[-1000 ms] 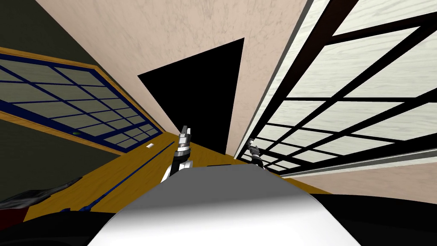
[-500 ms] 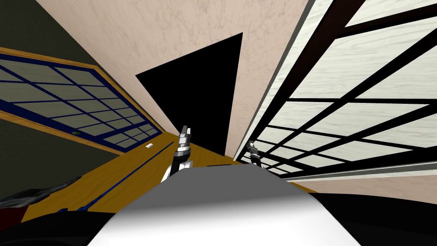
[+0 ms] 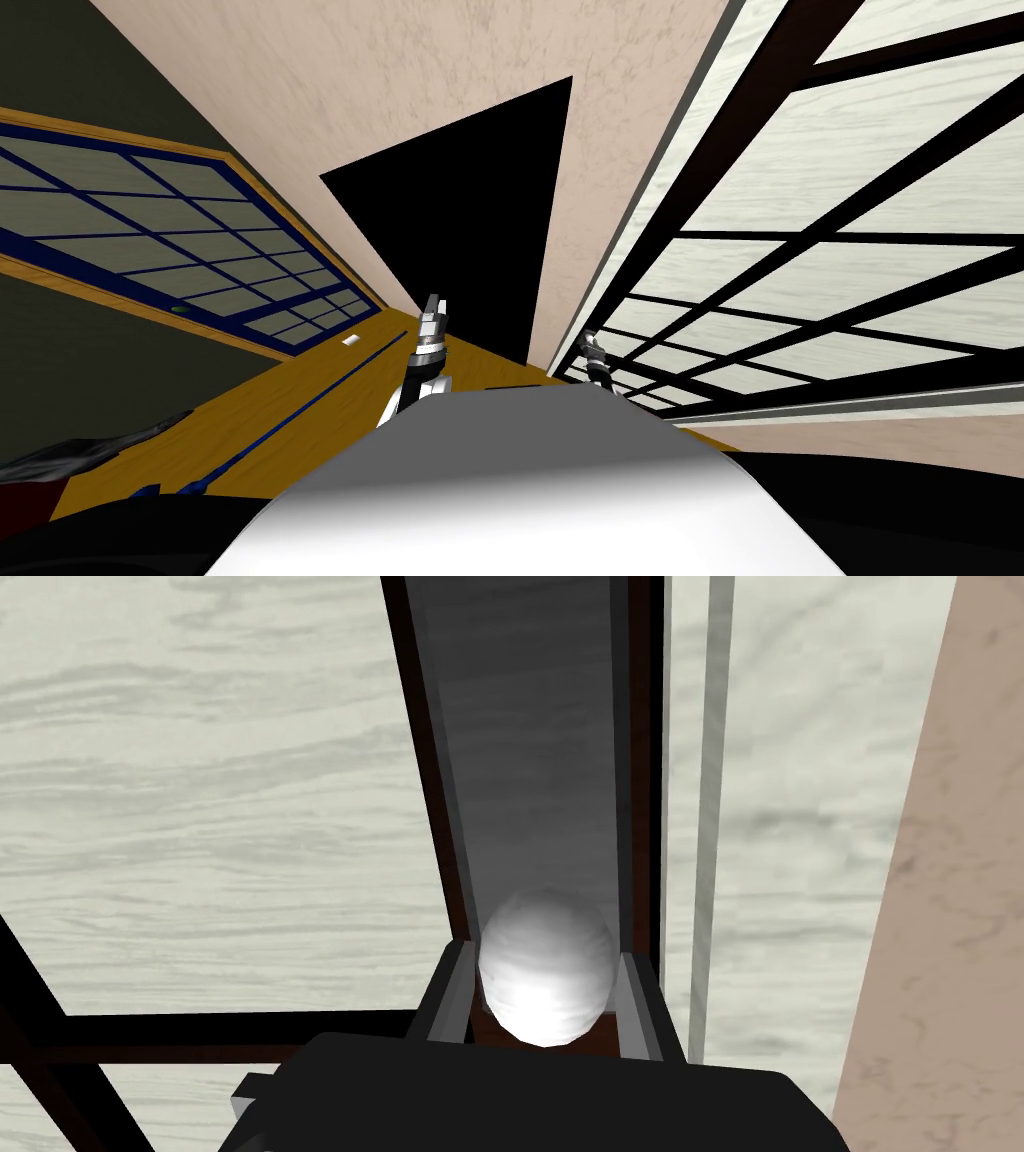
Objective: Pull the door open
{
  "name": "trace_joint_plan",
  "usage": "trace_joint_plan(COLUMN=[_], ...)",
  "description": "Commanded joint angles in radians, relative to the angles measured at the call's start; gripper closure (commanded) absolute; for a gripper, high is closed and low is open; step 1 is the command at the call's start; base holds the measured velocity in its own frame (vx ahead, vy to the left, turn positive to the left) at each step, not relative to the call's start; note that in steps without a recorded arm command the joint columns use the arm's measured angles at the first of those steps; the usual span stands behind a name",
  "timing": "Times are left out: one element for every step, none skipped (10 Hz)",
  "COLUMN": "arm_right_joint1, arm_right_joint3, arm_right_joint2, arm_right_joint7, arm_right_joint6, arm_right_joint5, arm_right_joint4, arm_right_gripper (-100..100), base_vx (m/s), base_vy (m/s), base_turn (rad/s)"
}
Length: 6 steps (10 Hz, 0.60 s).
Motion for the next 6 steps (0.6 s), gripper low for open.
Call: trace_joint_plan(arm_right_joint1=[0.014, 0.014, 0.021, 0.021, 0.030, 0.030], arm_right_joint3=[-0.007, -0.007, -0.011, -0.011, -0.015, -0.015], arm_right_joint2=[0.005, 0.005, 0.008, 0.008, 0.011, 0.011], arm_right_joint7=[-0.008, -0.008, -0.014, -0.014, -0.020, -0.020], arm_right_joint6=[0.049, 0.049, 0.076, 0.076, 0.108, 0.108], arm_right_joint5=[-0.043, -0.043, -0.071, -0.071, -0.105, -0.105], arm_right_joint4=[-0.014, -0.014, -0.020, -0.020, -0.028, -0.053], arm_right_gripper=[100, 100, 100, 100, 100, 100], base_vx=[0.001, 0.000, 0.002, 0.003, 0.002, -0.004], base_vy=[0.002, 0.005, 0.003, 0.001, 0.005, 0.008], base_turn=[0.023, 0.013, 0.015, 0.012, 0.022, 0.009])
